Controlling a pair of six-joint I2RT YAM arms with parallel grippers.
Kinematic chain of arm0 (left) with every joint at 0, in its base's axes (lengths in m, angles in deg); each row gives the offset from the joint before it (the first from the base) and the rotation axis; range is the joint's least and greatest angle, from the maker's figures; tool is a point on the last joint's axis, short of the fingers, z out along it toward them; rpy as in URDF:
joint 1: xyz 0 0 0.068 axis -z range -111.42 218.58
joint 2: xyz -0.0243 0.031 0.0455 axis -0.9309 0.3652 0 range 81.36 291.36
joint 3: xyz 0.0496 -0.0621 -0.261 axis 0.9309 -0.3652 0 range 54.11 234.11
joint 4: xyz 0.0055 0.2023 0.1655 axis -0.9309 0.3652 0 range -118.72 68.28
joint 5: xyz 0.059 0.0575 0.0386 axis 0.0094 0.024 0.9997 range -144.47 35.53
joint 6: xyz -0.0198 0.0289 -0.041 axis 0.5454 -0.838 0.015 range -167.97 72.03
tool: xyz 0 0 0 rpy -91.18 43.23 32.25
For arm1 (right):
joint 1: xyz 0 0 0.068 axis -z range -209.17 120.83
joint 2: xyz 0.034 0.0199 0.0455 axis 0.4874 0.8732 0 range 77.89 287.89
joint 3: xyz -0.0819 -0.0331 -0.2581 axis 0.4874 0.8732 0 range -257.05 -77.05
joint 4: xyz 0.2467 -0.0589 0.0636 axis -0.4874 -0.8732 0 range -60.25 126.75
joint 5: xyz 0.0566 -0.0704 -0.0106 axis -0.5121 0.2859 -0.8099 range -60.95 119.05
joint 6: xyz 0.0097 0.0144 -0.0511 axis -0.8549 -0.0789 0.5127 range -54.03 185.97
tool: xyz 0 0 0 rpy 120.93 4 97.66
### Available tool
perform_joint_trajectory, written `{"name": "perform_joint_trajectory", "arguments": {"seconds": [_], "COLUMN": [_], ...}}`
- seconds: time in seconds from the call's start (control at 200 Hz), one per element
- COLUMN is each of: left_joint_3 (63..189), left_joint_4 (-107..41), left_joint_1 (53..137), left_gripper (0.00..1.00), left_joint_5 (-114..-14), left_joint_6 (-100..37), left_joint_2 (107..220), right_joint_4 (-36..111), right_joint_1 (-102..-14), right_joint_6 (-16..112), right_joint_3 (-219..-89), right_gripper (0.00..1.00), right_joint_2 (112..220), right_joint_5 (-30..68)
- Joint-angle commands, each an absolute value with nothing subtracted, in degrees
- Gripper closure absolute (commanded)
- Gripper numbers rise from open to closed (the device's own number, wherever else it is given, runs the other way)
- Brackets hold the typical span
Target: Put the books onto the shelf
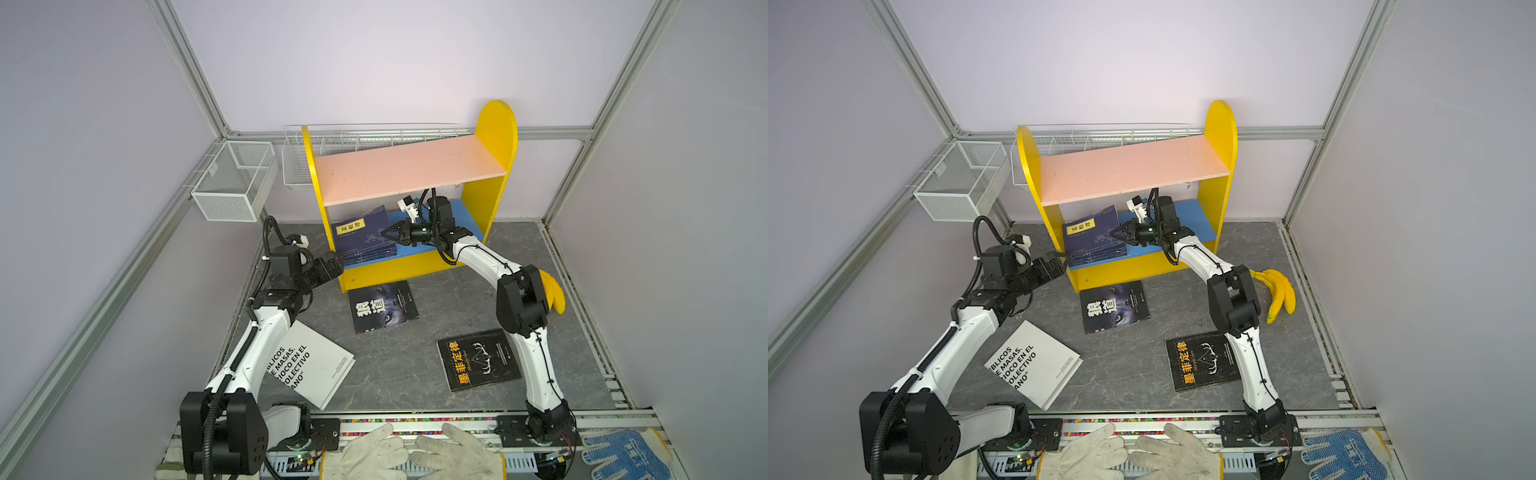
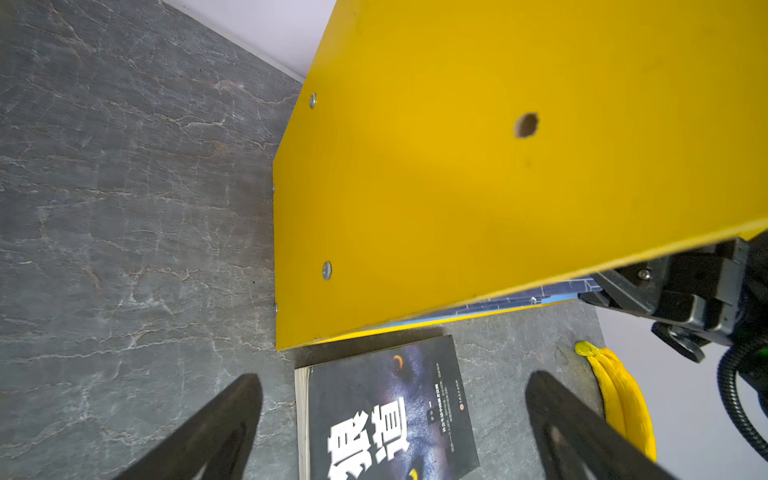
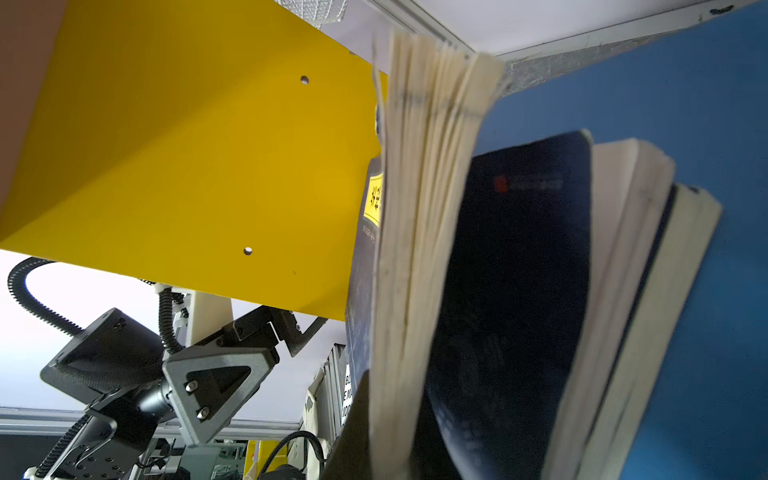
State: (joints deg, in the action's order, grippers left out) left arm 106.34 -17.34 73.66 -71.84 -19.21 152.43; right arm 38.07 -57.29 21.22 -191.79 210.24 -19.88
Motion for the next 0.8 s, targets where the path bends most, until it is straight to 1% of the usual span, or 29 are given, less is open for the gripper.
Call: {"name": "perform_joint_trajectory", "arguments": {"seconds": [0.0, 0.45, 0.8], "left_joint_3": [107.77, 110.23, 110.66], "left_joint_4": [-20.4, -24.49, -25.48], "left_joint_1": [73.24, 73.24, 73.24], "left_gripper": [0.01, 0.01, 0.01], "left_joint_5": [-71.53, -71.94, -72.24], "left_joint_6": [-18.29, -16.17, -15.79], "left_joint_2": [153.83, 158.89, 160.31], "right_joint_4": [36.86, 36.79, 38.5], "right_joint_1": [-58.18, -58.19, -57.45], "right_joint_6": [23.18, 22.8, 21.15], "right_joint_3": [-193.04, -195.06, -194.92], "right_gripper": [0.91, 0.91, 0.91], "right_joint_2": [211.52, 212.98, 213.79], "right_joint_5": [-21.33, -22.8, -24.15]}}
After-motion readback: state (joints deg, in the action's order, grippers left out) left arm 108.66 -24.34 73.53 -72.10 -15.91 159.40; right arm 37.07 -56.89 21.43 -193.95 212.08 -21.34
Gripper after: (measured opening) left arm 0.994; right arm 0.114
